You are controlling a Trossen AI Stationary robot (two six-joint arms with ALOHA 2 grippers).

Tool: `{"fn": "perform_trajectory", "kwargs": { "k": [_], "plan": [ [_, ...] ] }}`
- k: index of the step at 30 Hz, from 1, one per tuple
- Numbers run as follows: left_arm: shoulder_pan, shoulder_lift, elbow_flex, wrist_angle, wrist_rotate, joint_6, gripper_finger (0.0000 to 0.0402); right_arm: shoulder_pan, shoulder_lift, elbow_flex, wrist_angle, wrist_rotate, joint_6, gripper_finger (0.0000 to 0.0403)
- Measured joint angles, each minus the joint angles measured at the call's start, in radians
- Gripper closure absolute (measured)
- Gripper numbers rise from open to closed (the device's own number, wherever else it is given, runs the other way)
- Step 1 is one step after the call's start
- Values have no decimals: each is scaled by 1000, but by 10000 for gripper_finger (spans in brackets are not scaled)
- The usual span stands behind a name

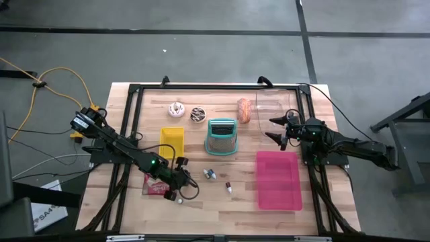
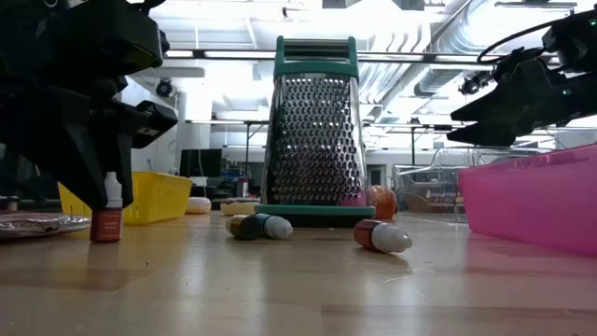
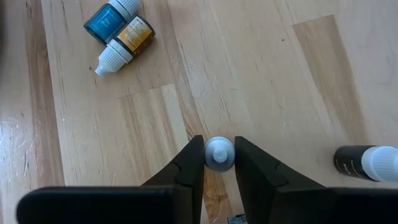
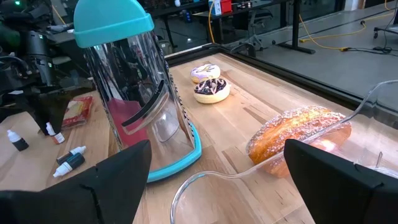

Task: Pick & Place Food Item
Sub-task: Put the left orange food coloring bottle into the yellow bin

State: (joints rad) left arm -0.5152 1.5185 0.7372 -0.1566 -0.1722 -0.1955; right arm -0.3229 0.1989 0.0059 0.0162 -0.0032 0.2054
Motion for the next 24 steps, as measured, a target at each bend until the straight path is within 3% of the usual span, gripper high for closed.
{"fn": "perform_trajectory", "kwargs": {
  "k": [9,24],
  "plan": [
    [23,-49,0,-14,46,0,337,0,0,0,0,0,0,46],
    [163,-367,0,-174,67,78,337,0,0,0,0,0,0,46]
  ]
}}
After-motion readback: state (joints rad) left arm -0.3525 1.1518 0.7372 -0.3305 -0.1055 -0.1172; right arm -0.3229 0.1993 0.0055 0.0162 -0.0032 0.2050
